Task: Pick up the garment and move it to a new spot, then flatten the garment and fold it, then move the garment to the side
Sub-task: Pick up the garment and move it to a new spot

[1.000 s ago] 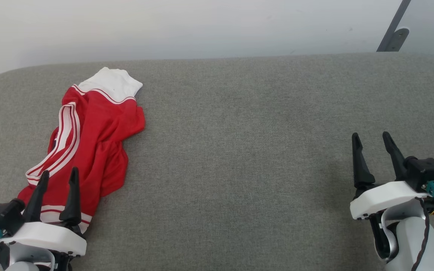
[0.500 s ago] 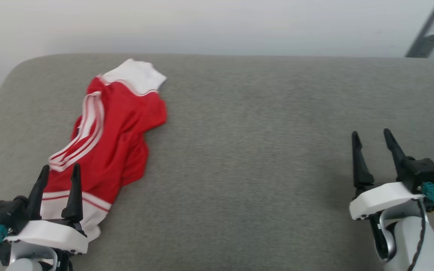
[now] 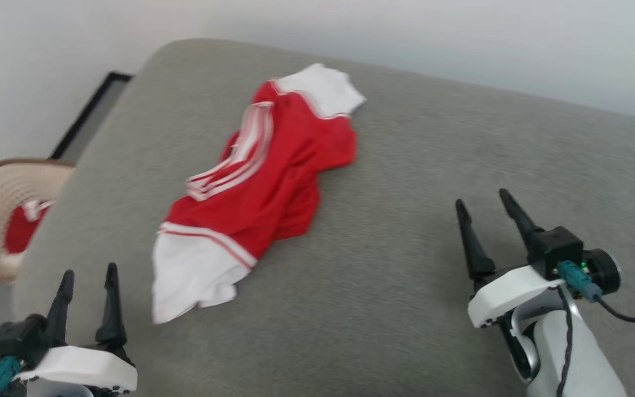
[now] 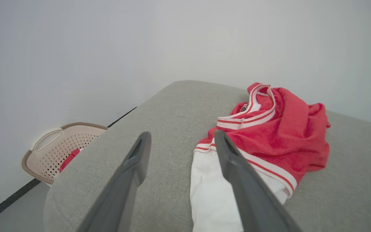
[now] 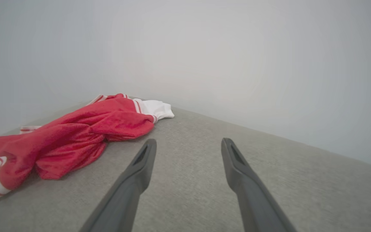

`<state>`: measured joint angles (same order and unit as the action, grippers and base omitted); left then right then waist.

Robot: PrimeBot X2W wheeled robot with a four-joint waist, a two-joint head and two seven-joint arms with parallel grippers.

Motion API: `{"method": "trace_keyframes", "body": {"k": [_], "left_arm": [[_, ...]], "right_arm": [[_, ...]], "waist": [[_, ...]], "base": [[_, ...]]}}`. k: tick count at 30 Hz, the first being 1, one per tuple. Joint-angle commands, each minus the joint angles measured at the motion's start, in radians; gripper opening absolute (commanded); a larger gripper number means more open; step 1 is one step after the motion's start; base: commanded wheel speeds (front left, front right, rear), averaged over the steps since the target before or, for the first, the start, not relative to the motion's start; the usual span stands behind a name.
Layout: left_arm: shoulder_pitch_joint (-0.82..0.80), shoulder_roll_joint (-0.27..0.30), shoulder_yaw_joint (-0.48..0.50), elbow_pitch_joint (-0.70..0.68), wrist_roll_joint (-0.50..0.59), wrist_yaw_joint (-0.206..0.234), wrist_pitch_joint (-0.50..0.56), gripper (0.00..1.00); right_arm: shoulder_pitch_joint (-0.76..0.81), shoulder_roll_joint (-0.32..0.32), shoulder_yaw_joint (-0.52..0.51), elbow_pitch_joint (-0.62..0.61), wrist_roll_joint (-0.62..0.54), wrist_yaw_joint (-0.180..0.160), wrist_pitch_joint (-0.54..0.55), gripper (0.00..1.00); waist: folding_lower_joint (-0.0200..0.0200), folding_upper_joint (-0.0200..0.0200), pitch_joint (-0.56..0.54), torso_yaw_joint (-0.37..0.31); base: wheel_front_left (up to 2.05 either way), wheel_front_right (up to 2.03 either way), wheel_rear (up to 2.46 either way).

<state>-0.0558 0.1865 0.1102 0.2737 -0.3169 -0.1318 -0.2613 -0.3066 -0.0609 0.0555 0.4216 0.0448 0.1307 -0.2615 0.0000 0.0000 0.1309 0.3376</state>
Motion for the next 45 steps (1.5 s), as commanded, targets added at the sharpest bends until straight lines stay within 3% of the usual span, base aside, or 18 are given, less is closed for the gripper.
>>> {"method": "trace_keyframes", "body": {"k": [1, 10, 18, 25, 26, 31, 34, 39, 40, 45], "left_arm": [[0.009, -0.008, 0.006, -0.003, 0.005, 0.002, -0.005, 1.00], [0.049, -0.046, 0.033, -0.017, 0.012, 0.002, -0.005, 1.00], [0.022, -0.014, -0.001, -0.027, -0.023, 0.002, -0.005, 1.00], [-0.119, 0.147, -0.143, -0.004, -0.057, 0.002, -0.005, 1.00], [-0.119, 0.147, -0.143, -0.004, -0.057, 0.002, -0.005, 1.00], [-0.248, 0.304, -0.300, 0.067, -0.167, 0.002, -0.005, 1.00], [-0.322, 0.402, -0.432, 0.118, -0.297, 0.002, 0.037, 1.00], [-0.415, 0.585, -0.637, 0.078, -0.583, 0.002, 0.176, 1.00], [-0.441, 0.658, -0.709, 0.054, -0.672, 0.002, 0.230, 1.00], [-0.498, 0.787, -0.821, 0.032, -0.868, 0.002, 0.321, 1.00]], "right_arm": [[-0.007, 0.004, 0.011, 0.008, 0.009, 0.000, -0.005, 1.00], [-0.015, 0.007, 0.067, 0.037, 0.040, 0.000, -0.005, 1.00], [-0.033, 0.008, 0.078, 0.038, 0.049, 0.000, -0.005, 1.00], [-0.038, 0.009, 0.068, 0.021, 0.059, 0.000, -0.005, 1.00], [-0.038, 0.009, 0.068, 0.021, 0.059, 0.000, -0.005, 1.00], [-0.023, 0.009, 0.067, -0.002, 0.093, 0.000, -0.005, 1.00], [-0.013, 0.009, 0.067, -0.017, 0.109, 0.000, -0.005, 1.00], [-0.025, 0.010, 0.078, -0.046, 0.137, 0.000, -0.005, 1.00], [-0.031, 0.010, 0.086, -0.057, 0.151, 0.000, -0.005, 1.00], [-0.032, 0.010, 0.109, -0.082, 0.192, 0.000, -0.005, 1.00]], "waist": [[0.0000, 0.0000, -0.006, 0.072], [0.0000, 0.0000, -0.025, 0.141], [0.0000, 0.0000, -0.001, 0.075], [0.0000, 0.0000, 0.054, -0.058], [0.0000, 0.0000, 0.054, -0.058], [0.0000, 0.0000, 0.092, -0.169], [0.0000, 0.0000, 0.112, -0.231], [0.0000, 0.0000, 0.156, -0.329], [0.0000, 0.0000, 0.174, -0.365], [0.0000, 0.0000, 0.216, -0.447]], "base": [[0.00, 0.00, 0.00], [0.00, 0.00, 0.00], [0.00, 0.00, 0.00], [0.00, 0.00, 0.00], [0.00, 0.00, 0.00], [0.00, 0.00, 0.00], [0.00, 0.00, 0.00], [0.00, 0.00, 0.00], [0.00, 0.00, 0.00], [0.00, 0.00, 0.00]]}}
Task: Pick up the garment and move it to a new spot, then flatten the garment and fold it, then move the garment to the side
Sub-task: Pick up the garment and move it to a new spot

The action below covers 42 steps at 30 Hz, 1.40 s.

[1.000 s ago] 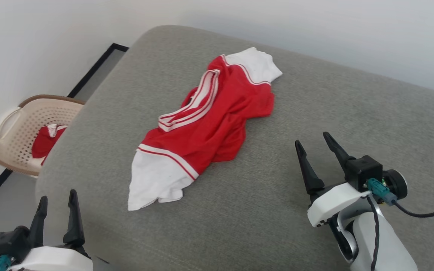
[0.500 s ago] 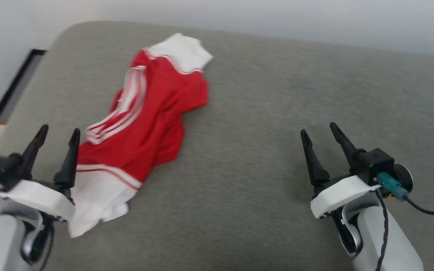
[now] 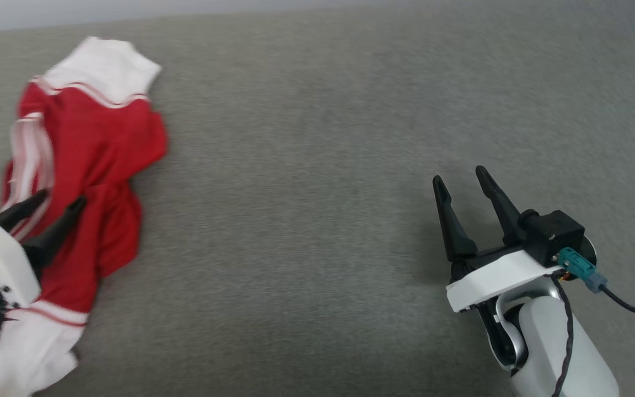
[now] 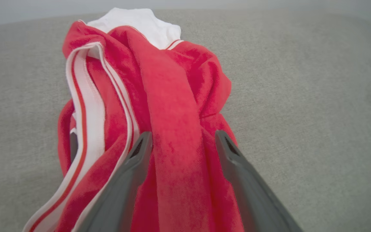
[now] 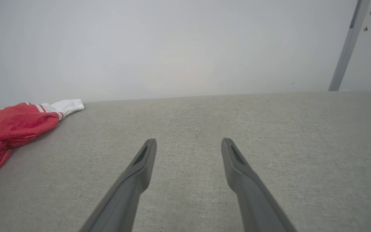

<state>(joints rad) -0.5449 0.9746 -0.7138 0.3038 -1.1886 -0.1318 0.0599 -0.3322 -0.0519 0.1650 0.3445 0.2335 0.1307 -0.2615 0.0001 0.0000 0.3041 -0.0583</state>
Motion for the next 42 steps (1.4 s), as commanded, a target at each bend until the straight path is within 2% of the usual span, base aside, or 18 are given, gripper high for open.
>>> {"method": "trace_keyframes", "body": {"k": [1, 3, 6, 10, 16, 17, 18, 19, 25, 31, 38, 42], "left_arm": [[-0.015, 0.014, -0.015, 0.008, -0.028, 0.002, 0.014, 1.00], [-0.034, 0.046, -0.042, 0.036, -0.064, 0.002, 0.038, 1.00], [-0.063, 0.084, -0.083, 0.124, -0.052, 0.002, 0.044, 1.00], [-0.085, 0.082, -0.117, 0.232, -0.083, 0.002, 0.050, 1.00], [-0.065, 0.064, -0.183, 0.274, -0.146, 0.006, 0.088, 1.00], [-0.064, 0.062, -0.191, 0.277, -0.153, 0.006, 0.084, 0.75], [-0.063, 0.061, -0.204, 0.276, -0.151, 0.006, 0.086, 0.08], [-0.069, 0.066, -0.228, 0.273, -0.131, 0.006, 0.079, 0.00], [-0.165, 0.080, -0.237, 0.300, -0.044, 0.002, -0.057, 0.00], [-0.281, 0.059, -0.296, 0.263, 0.077, 0.002, -0.181, 0.00], [-0.447, 0.022, -0.404, 0.108, 0.175, 0.002, -0.210, 0.00], [-0.553, -0.034, -0.479, -0.001, 0.191, 0.002, -0.185, 0.00]], "right_arm": [[-0.005, 0.001, 0.006, -0.008, 0.011, 0.000, -0.005, 1.00], [0.001, 0.001, 0.010, -0.015, 0.024, 0.000, -0.005, 1.00], [0.009, 0.001, 0.012, -0.030, 0.039, 0.000, -0.005, 1.00], [0.015, 0.001, 0.006, -0.046, 0.048, 0.000, -0.005, 1.00], [0.017, 0.001, 0.011, -0.066, 0.054, 0.000, -0.005, 1.00], [0.018, 0.001, 0.011, -0.067, 0.054, 0.000, -0.005, 1.00], [0.019, 0.001, 0.010, -0.067, 0.054, 0.000, -0.005, 1.00], [0.019, 0.001, 0.006, -0.066, 0.050, 0.000, -0.005, 1.00], [0.016, 0.000, -0.004, -0.060, 0.045, 0.000, -0.005, 1.00], [0.032, 0.001, -0.005, -0.049, 0.063, 0.000, -0.005, 1.00], [0.055, 0.001, -0.007, -0.060, 0.108, 0.000, -0.005, 1.00], [0.055, 0.001, -0.002, -0.072, 0.140, 0.000, -0.005, 1.00]], "waist": [[-0.0001, 0.0000, 0.050, -0.068], [-0.0001, 0.0000, 0.064, -0.095], [-0.0001, 0.0000, 0.087, -0.130], [-0.0001, 0.0000, 0.114, -0.162], [-0.0001, 0.0000, 0.133, -0.186], [-0.0001, 0.0000, 0.133, -0.187], [-0.0001, 0.0000, 0.130, -0.186], [-0.0001, 0.0000, 0.122, -0.183], [-0.0001, 0.0000, 0.083, -0.168], [-0.0001, 0.0000, 0.026, -0.165], [-0.0001, 0.0000, 0.008, -0.203], [-0.0001, 0.0000, 0.027, -0.244]], "base": [[0.00, 0.00, 0.00], [0.00, 0.00, 0.00], [0.00, 0.00, 0.00], [0.00, 0.00, 0.00], [0.00, 0.00, 0.00], [0.00, 0.00, 0.00], [0.00, 0.00, 0.00], [0.00, 0.00, 0.00], [0.00, 0.00, 0.00], [0.00, 0.00, 0.00], [0.00, 0.00, 0.00], [0.00, 0.00, 0.00]]}}
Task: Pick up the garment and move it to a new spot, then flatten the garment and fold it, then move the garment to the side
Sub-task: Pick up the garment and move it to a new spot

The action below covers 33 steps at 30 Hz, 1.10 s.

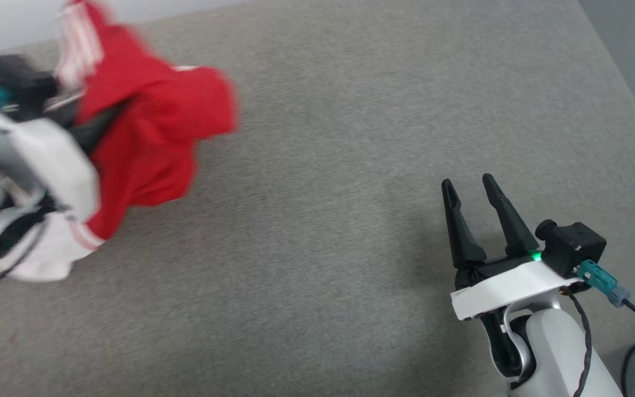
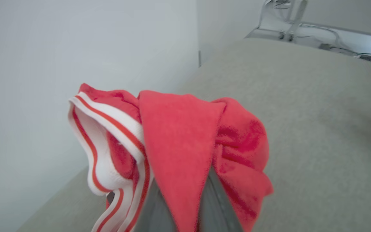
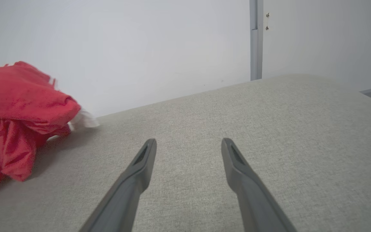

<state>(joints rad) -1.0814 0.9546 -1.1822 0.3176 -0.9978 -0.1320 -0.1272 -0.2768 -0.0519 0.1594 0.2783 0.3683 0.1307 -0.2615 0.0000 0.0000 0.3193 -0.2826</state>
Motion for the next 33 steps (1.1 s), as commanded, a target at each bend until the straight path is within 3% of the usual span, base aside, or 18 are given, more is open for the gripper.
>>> {"method": "trace_keyframes", "body": {"k": [1, 8, 13, 20, 25, 33], "left_arm": [[-0.041, -0.030, -0.027, -0.046, -0.002, 0.002, 0.010, 0.00], [-0.118, -0.085, -0.090, -0.173, -0.026, 0.002, 0.092, 0.00], [-0.048, -0.024, -0.099, -0.118, 0.001, 0.002, 0.194, 0.00], [0.056, 0.054, -0.099, -0.045, 0.051, 0.002, 0.336, 0.00], [0.123, 0.073, -0.114, -0.023, 0.070, 0.003, 0.433, 0.00], [0.144, 0.068, -0.126, -0.019, 0.092, 0.004, 0.473, 0.00]], "right_arm": [[0.000, 0.001, 0.006, -0.008, 0.012, 0.000, -0.005, 1.00], [0.014, 0.001, 0.022, -0.031, 0.071, 0.000, -0.005, 1.00], [0.028, 0.001, 0.030, -0.049, 0.121, 0.000, -0.005, 1.00], [0.064, 0.001, 0.037, -0.057, 0.171, 0.000, -0.005, 1.00], [0.065, 0.001, 0.056, -0.070, 0.196, 0.000, -0.005, 1.00], [0.052, 0.001, 0.058, -0.084, 0.200, 0.000, -0.005, 1.00]], "waist": [[0.0000, 0.0000, 0.017, -0.032], [0.0000, 0.0000, 0.049, -0.131], [0.0000, 0.0000, 0.070, -0.212], [0.0000, 0.0000, 0.090, -0.269], [0.0000, 0.0000, 0.111, -0.295], [0.0000, 0.0000, 0.127, -0.303]], "base": [[0.00, 0.00, 0.00], [0.00, 0.00, 0.00], [0.00, 0.00, 0.00], [0.00, 0.00, 0.00], [0.00, 0.00, 0.00], [0.00, 0.00, 0.00]]}}
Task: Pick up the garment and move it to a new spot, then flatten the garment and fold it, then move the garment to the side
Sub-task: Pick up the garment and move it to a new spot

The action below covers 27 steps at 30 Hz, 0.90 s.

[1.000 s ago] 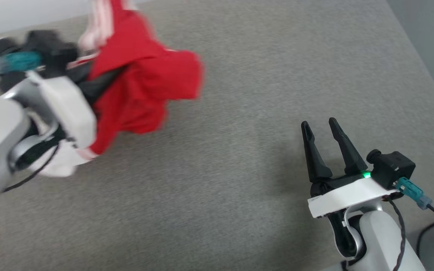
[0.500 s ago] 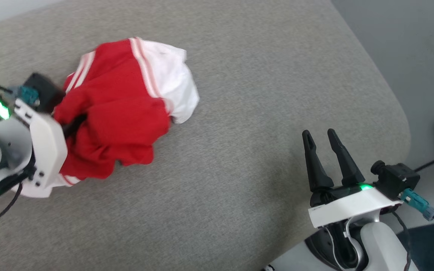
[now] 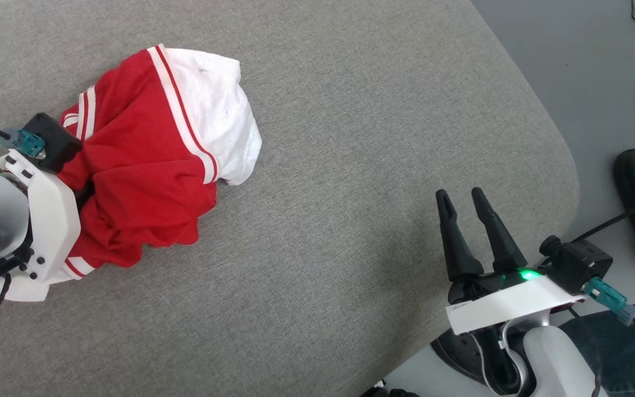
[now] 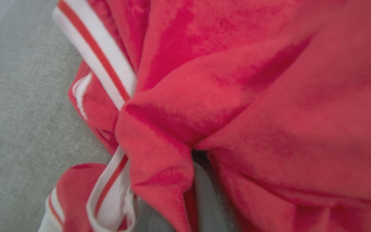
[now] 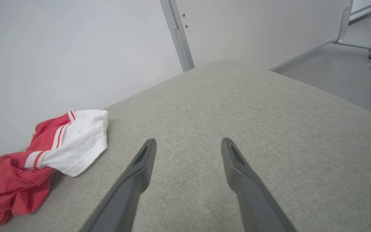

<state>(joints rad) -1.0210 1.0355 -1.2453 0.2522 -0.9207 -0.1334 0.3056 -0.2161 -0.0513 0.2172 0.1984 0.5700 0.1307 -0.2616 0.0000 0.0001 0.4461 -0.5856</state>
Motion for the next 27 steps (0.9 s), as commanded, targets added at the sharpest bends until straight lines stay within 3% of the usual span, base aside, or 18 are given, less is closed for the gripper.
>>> {"method": "trace_keyframes", "body": {"k": [1, 2, 3, 4, 6, 7, 11, 14, 18, 21, 24, 27], "left_arm": [[0.079, -0.016, -0.063, 0.047, 0.009, 0.005, 0.023, 0.00], [0.068, -0.022, -0.061, 0.047, 0.004, 0.005, 0.004, 0.08], [0.061, -0.029, -0.059, 0.046, 0.000, 0.005, -0.013, 0.31], [0.053, -0.036, -0.057, 0.042, -0.006, 0.005, -0.033, 0.45], [0.041, -0.049, -0.051, 0.025, -0.017, 0.004, -0.064, 0.91], [0.034, -0.058, -0.048, 0.014, -0.021, 0.004, -0.082, 1.00], [-0.020, -0.096, -0.037, 0.001, -0.063, 0.003, -0.188, 1.00], [-0.033, -0.147, -0.034, 0.032, -0.125, 0.004, -0.334, 1.00], [0.022, -0.188, -0.017, 0.087, -0.198, 0.004, -0.503, 1.00], [0.096, -0.225, 0.016, 0.144, -0.245, 0.004, -0.560, 1.00], [0.187, -0.275, 0.102, 0.206, -0.257, 0.004, -0.571, 1.00], [0.334, -0.350, 0.259, 0.259, -0.238, 0.004, -0.571, 1.00]], "right_arm": [[-0.008, 0.000, -0.004, -0.004, -0.004, 0.000, -0.005, 1.00], [-0.008, 0.000, -0.010, -0.003, -0.008, 0.000, -0.005, 1.00], [-0.008, 0.000, -0.014, -0.002, -0.012, 0.000, -0.005, 1.00], [-0.007, 0.000, -0.019, 0.000, -0.019, 0.000, -0.005, 1.00], [-0.008, 0.000, -0.030, 0.004, -0.032, 0.000, -0.005, 1.00], [-0.009, 0.000, -0.040, 0.008, -0.041, 0.000, -0.005, 1.00], [-0.017, 0.000, -0.073, 0.023, -0.086, 0.000, -0.005, 1.00], [-0.027, 0.000, -0.107, 0.039, -0.138, 0.000, -0.005, 1.00], [-0.039, 0.000, -0.138, 0.054, -0.190, 0.000, -0.005, 1.00], [-0.039, 0.000, -0.161, 0.068, -0.230, 0.000, -0.005, 1.00], [-0.035, -0.001, -0.197, 0.081, -0.271, 0.000, -0.005, 1.00], [-0.017, -0.001, -0.234, 0.089, -0.302, 0.000, -0.005, 1.00]], "waist": [[0.0000, -0.0001, -0.002, 0.003], [0.0000, -0.0001, -0.005, 0.010], [0.0000, -0.0001, -0.011, 0.018], [0.0000, -0.0001, -0.016, 0.029], [0.0000, -0.0001, -0.029, 0.055], [0.0000, -0.0001, -0.036, 0.072], [0.0000, -0.0001, -0.066, 0.151], [0.0000, -0.0001, -0.100, 0.234], [0.0000, -0.0001, -0.132, 0.307], [0.0000, -0.0001, -0.155, 0.357], [0.0000, -0.0001, -0.180, 0.408], [0.0000, -0.0001, -0.206, 0.459]], "base": [[0.00, 0.00, 0.00], [0.00, 0.00, 0.00], [0.00, 0.00, 0.00], [0.00, 0.00, 0.00], [0.00, 0.00, 0.00], [0.00, 0.00, 0.00], [0.00, 0.00, 0.00], [0.00, 0.00, 0.00], [0.00, 0.00, 0.00], [0.00, 0.00, 0.00], [0.00, 0.00, 0.00], [0.00, 0.00, 0.00]]}}
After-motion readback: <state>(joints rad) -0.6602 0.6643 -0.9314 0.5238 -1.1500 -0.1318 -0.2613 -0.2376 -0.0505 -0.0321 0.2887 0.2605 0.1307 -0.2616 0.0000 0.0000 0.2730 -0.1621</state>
